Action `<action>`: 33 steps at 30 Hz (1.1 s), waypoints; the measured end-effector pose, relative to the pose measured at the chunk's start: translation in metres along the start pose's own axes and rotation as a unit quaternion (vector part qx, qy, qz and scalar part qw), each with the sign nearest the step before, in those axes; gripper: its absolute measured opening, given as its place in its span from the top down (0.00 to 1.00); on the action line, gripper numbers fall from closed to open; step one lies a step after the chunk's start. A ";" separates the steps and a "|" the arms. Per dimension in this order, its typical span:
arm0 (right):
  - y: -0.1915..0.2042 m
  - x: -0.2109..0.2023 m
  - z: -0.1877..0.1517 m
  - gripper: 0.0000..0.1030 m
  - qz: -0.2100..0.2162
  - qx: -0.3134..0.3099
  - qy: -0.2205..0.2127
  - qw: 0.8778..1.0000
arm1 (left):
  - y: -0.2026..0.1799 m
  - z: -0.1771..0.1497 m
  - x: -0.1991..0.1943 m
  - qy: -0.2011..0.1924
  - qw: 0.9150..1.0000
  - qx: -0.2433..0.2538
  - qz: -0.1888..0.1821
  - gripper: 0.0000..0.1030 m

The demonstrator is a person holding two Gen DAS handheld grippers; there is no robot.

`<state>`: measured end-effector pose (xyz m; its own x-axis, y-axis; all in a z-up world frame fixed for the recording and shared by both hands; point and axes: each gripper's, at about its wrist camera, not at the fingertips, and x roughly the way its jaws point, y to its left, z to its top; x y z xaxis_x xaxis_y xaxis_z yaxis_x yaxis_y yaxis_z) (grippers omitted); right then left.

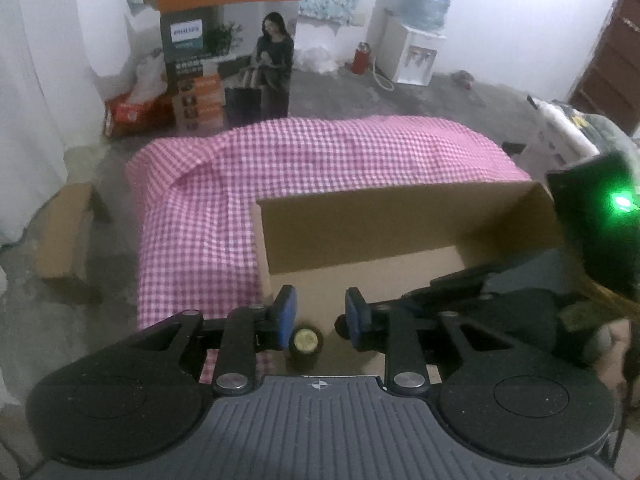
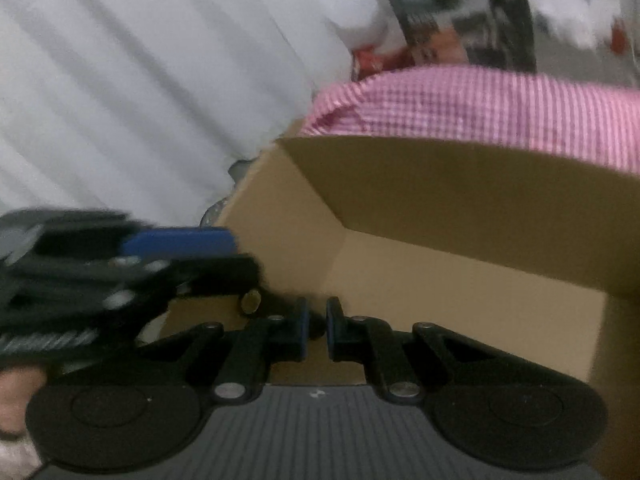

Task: Organize rigid objects
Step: 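Carry the battery with the right gripper into the box and release, then grasp the green stick in the purple cup with the right gripper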

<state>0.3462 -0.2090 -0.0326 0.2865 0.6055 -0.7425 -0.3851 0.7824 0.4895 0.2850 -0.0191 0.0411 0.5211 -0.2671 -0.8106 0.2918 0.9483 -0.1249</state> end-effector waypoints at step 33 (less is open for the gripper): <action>0.048 -0.144 -0.218 0.54 0.047 0.056 -0.080 0.994 | -0.024 -0.194 -0.089 -0.013 0.999 0.026 -0.045 0.38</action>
<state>0.0954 -0.2908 -0.0015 0.3925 0.6854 -0.6133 -0.3199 0.7269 0.6077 0.0762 0.0155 0.0049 0.5119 -0.3556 -0.7820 0.3796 0.9102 -0.1654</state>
